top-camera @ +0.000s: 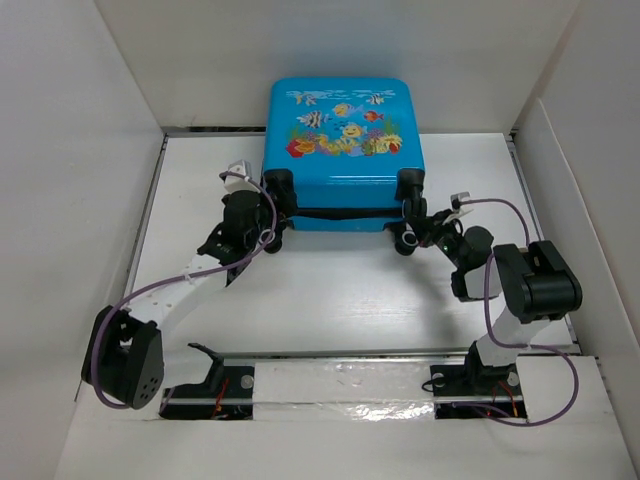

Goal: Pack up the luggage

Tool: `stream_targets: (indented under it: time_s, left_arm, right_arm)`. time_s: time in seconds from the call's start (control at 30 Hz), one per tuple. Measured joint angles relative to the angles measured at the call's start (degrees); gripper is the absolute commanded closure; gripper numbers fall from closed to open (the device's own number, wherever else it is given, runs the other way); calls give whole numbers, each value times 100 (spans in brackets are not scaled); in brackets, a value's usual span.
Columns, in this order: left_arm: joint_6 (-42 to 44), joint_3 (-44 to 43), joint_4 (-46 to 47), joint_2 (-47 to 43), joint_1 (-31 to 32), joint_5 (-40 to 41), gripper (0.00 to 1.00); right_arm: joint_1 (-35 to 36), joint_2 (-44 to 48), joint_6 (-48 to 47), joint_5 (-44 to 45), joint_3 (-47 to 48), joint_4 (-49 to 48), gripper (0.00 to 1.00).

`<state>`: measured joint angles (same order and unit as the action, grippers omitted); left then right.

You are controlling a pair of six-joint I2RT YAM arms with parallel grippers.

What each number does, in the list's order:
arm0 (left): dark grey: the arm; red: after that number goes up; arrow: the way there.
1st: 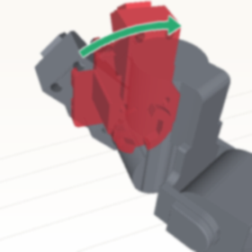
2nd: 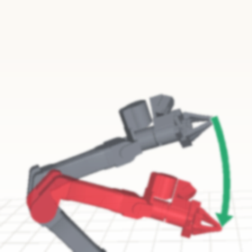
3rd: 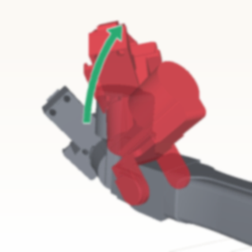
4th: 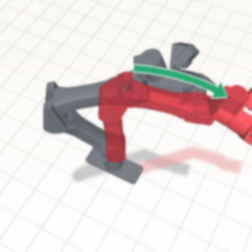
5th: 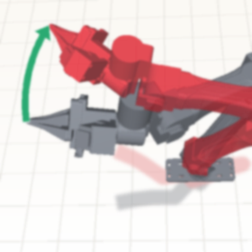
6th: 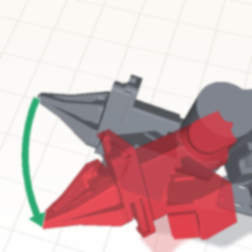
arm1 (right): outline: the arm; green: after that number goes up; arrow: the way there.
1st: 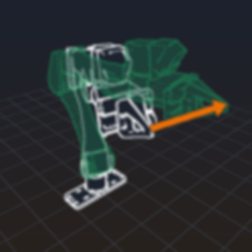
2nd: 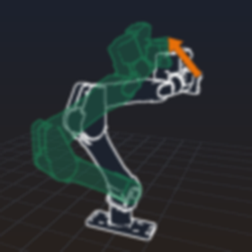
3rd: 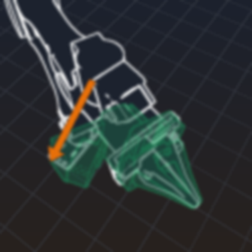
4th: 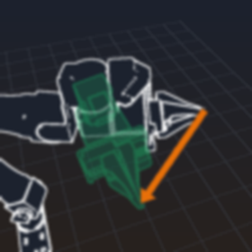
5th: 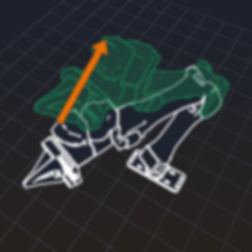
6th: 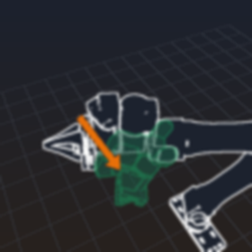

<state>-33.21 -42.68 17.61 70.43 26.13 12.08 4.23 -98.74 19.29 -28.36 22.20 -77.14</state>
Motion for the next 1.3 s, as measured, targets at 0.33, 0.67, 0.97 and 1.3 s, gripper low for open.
stream_targets:
  time_s: [0.33, 0.67, 0.97, 1.3]
  left_arm:
    - [269, -175, 240, 306, -70, -179, 100]
    - [264, 177, 874, 256, -74, -485, 100]
    - [-92, 267, 739, -28, 210, -883, 100]
    - [-442, 404, -1193, -1716, 90, -1620, 100]
  right_arm:
    - [1357, 1008, -1034, 2223, -446, 614, 100]
    - [3438, 1231, -1698, 5060, -162, 1327, 100]
    - [4942, -85, -1926, 5211, 1561, 1845, 100]
    - [5650, -1115, -1488, 3591, 2929, 1784, 100]
